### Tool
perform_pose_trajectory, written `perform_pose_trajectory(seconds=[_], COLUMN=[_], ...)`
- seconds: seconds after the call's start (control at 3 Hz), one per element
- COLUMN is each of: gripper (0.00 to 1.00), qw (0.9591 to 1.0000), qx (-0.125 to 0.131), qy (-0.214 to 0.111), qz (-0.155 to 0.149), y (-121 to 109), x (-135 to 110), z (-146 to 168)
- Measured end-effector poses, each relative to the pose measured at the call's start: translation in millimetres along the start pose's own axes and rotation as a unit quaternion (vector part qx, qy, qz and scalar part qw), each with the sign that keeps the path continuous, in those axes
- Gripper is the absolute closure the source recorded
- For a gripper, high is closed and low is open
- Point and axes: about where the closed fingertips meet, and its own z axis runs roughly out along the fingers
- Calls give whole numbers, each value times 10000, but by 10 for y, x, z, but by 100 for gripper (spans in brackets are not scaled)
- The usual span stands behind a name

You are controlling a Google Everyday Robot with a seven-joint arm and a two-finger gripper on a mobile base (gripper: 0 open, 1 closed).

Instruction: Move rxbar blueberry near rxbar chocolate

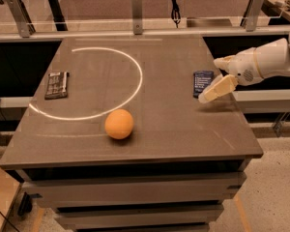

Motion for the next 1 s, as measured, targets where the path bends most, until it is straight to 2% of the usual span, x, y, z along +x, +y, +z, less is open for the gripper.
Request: perform_pose_trajectory(seconds=[0.67, 1.0], gripper=[0, 18], qw=[9996, 9998], qx=[-121, -137], qy=[12, 62], qz=[259, 157], y=[-84, -81], x=[160, 130], z=[275, 300])
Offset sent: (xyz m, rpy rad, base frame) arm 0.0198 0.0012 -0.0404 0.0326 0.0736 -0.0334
